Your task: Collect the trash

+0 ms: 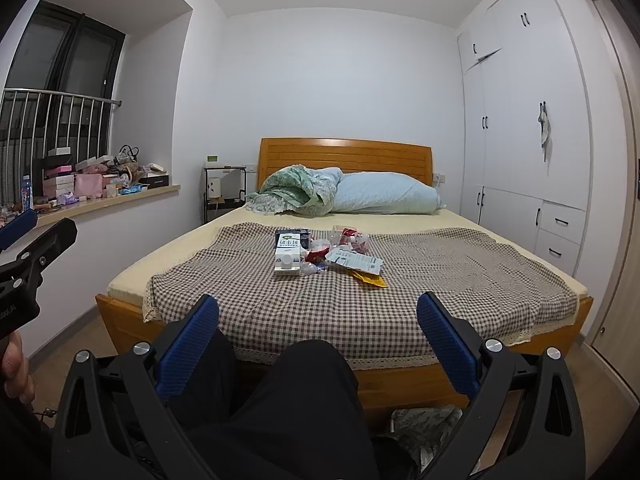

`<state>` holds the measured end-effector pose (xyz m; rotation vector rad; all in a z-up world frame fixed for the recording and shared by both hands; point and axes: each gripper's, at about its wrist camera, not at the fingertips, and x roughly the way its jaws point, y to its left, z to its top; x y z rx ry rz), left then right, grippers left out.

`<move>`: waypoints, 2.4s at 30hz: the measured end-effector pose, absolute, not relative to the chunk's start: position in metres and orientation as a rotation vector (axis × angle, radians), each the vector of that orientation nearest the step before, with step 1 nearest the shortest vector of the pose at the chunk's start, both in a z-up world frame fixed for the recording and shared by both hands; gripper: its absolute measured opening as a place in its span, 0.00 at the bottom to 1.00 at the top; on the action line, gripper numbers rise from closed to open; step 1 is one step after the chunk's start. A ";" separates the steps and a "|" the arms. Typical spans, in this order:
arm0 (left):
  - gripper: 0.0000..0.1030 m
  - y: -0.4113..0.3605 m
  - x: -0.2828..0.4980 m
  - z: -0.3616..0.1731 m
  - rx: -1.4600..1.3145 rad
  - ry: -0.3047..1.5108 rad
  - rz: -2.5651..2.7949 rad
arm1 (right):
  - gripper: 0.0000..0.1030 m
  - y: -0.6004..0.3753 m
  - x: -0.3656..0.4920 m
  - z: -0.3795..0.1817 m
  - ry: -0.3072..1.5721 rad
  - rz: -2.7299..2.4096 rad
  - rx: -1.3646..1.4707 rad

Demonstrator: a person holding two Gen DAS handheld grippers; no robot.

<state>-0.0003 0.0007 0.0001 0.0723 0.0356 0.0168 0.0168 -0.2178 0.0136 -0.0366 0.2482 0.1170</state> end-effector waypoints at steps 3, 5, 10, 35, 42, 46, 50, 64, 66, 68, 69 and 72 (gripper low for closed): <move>0.93 0.002 0.000 0.000 0.072 0.039 0.013 | 0.92 -0.218 0.017 0.014 0.248 0.118 -0.038; 0.93 0.001 0.001 0.000 0.071 0.041 0.011 | 0.92 -0.219 0.019 0.014 0.253 0.118 -0.038; 0.93 0.002 -0.001 0.001 0.071 0.038 0.013 | 0.92 -0.218 0.017 0.017 0.254 0.135 -0.036; 0.93 0.005 0.004 -0.005 0.063 0.058 0.016 | 0.92 -0.218 0.021 0.013 0.281 0.140 -0.028; 0.93 0.005 0.004 -0.006 0.062 0.059 0.015 | 0.92 -0.222 0.022 0.012 0.288 0.142 -0.001; 0.93 0.005 0.004 -0.006 0.062 0.058 0.016 | 0.92 -0.224 0.022 0.012 0.291 0.140 0.004; 0.93 0.005 0.004 -0.006 0.063 0.059 0.015 | 0.92 -0.222 0.021 0.012 0.289 0.138 -0.006; 0.93 0.007 0.017 -0.010 0.046 0.109 0.024 | 0.92 -0.224 0.024 0.010 0.295 0.129 -0.004; 0.93 0.008 0.020 -0.011 0.041 0.115 0.026 | 0.92 -0.226 0.026 0.009 0.300 0.128 -0.002; 0.93 0.009 0.024 -0.010 0.044 0.115 0.033 | 0.92 -0.226 0.029 0.009 0.307 0.126 0.000; 0.93 0.010 0.028 -0.009 0.044 0.116 0.039 | 0.92 -0.227 0.031 0.008 0.312 0.127 0.000; 0.93 0.011 0.040 -0.008 0.056 0.120 0.041 | 0.92 -0.228 0.039 0.007 0.327 0.128 0.004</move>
